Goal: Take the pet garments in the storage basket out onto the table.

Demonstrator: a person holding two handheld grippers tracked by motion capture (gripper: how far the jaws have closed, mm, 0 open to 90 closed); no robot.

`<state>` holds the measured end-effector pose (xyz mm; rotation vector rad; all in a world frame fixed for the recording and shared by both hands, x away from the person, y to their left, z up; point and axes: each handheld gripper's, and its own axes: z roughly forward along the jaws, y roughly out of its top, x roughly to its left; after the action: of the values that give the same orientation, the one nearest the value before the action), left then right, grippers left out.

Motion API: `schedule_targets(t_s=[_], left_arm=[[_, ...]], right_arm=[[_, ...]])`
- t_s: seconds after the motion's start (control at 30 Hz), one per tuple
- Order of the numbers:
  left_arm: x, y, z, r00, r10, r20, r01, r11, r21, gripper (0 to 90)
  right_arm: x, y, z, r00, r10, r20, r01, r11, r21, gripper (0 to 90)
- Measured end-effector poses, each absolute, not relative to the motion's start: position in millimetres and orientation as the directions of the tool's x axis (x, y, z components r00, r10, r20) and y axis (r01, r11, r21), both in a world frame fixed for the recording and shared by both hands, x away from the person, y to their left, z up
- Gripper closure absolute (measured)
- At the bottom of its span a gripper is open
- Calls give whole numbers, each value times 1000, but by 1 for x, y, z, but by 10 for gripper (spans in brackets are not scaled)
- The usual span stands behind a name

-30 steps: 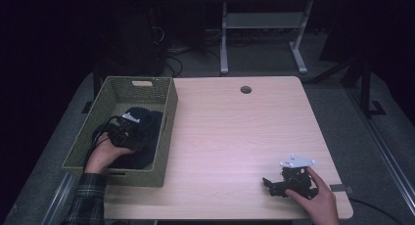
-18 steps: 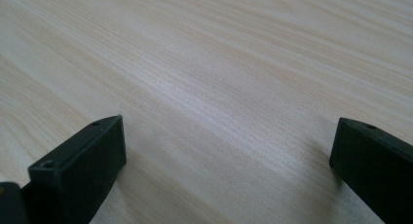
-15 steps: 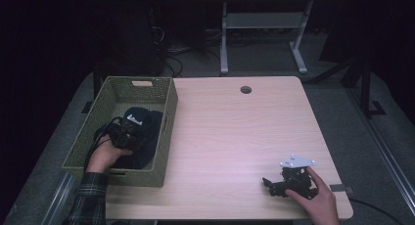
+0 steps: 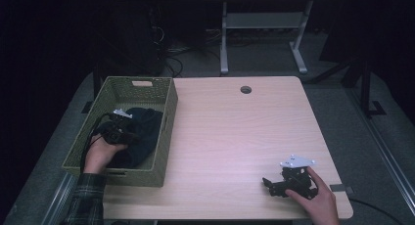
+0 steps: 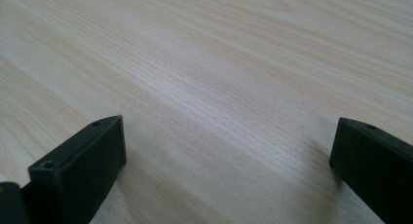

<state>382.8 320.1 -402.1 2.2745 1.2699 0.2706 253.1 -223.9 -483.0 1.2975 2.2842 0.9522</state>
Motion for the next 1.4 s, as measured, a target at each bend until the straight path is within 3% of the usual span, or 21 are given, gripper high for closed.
schedule_targets(t_s=[0.63,0.83,1.4], left_arm=[[375,342,-380,492,848,-198,673,-226,704,766],[370,350,-370,509,815,-278,647,-149,747,768],[353,346,-323,595,750,-288,517,-82,852,771]], right_arm=[[253,-224,-483,-522,853,29,621,356,698,0],[253,-224,-483,-522,853,29,621,356,698,0],[253,-224,-483,-522,853,29,621,356,698,0]])
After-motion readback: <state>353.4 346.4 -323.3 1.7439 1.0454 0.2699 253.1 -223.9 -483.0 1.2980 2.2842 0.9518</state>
